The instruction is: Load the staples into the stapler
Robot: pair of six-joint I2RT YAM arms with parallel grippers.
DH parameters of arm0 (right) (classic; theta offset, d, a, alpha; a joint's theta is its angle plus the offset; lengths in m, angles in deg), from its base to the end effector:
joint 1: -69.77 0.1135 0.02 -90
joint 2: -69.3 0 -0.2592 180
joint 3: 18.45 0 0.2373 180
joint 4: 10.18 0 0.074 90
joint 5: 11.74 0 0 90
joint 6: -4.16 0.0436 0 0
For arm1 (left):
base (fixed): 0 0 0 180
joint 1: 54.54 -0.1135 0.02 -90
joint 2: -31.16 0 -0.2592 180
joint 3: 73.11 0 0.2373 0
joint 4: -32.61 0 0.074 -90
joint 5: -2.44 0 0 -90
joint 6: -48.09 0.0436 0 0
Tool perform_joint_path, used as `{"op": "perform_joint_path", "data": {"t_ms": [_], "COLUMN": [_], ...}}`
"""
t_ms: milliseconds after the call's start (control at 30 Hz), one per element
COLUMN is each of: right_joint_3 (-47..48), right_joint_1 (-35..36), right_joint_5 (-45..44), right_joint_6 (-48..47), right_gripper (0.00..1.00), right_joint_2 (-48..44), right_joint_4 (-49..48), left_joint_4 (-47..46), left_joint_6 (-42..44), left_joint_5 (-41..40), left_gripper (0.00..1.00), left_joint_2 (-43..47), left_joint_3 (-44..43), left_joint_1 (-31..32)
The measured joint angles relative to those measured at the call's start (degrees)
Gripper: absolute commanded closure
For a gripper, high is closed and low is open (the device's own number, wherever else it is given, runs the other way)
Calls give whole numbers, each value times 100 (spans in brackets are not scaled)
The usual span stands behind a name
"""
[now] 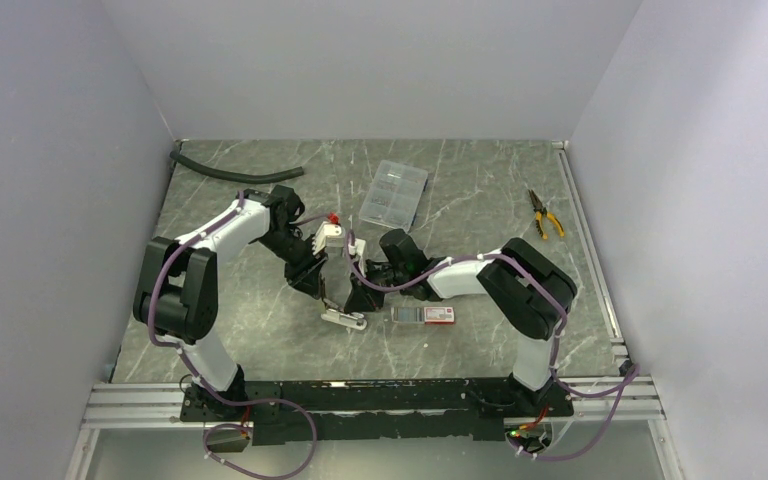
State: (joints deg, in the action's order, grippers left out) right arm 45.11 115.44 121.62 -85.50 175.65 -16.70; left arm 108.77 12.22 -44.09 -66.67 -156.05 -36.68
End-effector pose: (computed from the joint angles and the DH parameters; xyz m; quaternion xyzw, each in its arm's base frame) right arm 0.2248 0.2729 0.1385 -0.4735 0.7006 0.4675 0.2577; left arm 0.2599 -0.1153 0.2037 0.5432 0.7535 -0.3546 0.1072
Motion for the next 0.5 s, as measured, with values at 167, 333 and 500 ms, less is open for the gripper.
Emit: {"op": "perform_joint_path", "data": {"t_ms": [167,333,500], "right_joint_3": [2,76,133], "right_joint_1": [24,24,15], "right_joint_5": [-107,-170,-203], "right_joint_6": [-33,-114,-236], "right_gripper": [85,86,85], "right_joint_2": [-48,-59,-74], "right_joint_4": [76,210,354], "left_joint_4": [-22,-46,-70], "left_joint_6": [9,57,87], "left_joint_5": [0,0,-4], "left_gripper": [97,97,97], "left_joint_2": [0,0,0], "left_joint_3": [0,0,0], "left_joint_1": [0,-4,-4]}}
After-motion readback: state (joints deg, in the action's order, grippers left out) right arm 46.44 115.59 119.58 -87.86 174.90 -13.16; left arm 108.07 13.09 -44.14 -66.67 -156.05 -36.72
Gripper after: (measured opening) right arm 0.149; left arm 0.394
